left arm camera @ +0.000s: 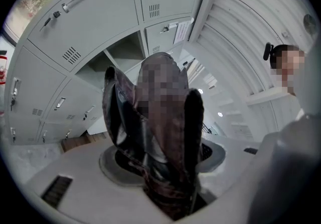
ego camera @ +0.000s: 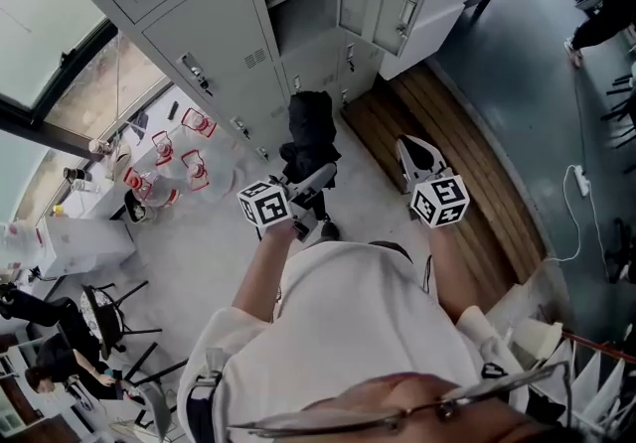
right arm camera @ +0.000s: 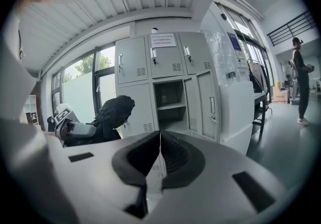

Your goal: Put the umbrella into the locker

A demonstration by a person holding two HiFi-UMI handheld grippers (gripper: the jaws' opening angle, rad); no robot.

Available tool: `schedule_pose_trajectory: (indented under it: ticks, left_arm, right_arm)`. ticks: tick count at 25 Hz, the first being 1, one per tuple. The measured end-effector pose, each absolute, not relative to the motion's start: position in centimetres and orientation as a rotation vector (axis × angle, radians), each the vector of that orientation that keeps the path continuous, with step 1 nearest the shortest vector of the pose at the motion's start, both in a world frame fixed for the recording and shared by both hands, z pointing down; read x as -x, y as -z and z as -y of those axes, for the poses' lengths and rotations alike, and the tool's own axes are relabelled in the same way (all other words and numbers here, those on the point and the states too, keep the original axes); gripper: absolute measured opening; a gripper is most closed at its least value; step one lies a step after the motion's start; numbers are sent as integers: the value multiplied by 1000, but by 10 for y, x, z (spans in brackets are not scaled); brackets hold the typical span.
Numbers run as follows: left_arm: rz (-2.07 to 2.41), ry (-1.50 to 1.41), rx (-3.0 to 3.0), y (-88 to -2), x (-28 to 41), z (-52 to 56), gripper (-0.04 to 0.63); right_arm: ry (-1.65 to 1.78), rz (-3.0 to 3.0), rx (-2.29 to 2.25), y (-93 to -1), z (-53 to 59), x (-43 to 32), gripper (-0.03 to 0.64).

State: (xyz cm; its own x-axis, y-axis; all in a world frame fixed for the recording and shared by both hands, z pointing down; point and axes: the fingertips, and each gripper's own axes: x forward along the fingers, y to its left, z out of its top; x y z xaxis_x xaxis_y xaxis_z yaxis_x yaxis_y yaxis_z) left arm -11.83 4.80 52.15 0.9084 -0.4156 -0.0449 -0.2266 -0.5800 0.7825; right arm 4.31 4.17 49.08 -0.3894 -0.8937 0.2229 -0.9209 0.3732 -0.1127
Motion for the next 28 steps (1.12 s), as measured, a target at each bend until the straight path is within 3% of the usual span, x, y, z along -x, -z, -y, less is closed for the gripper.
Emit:
schedule_pose_trajectory:
  ticks: [16, 28]
  left_arm:
    - [494, 263, -2228, -529, 117, 12, 238]
    - [664, 282, -2203, -534, 84, 94, 238]
  right_arm:
    - [-347, 2484, -1633, -503, 21, -42, 8]
    - [-361, 2601, -1405, -510, 127, -52, 8]
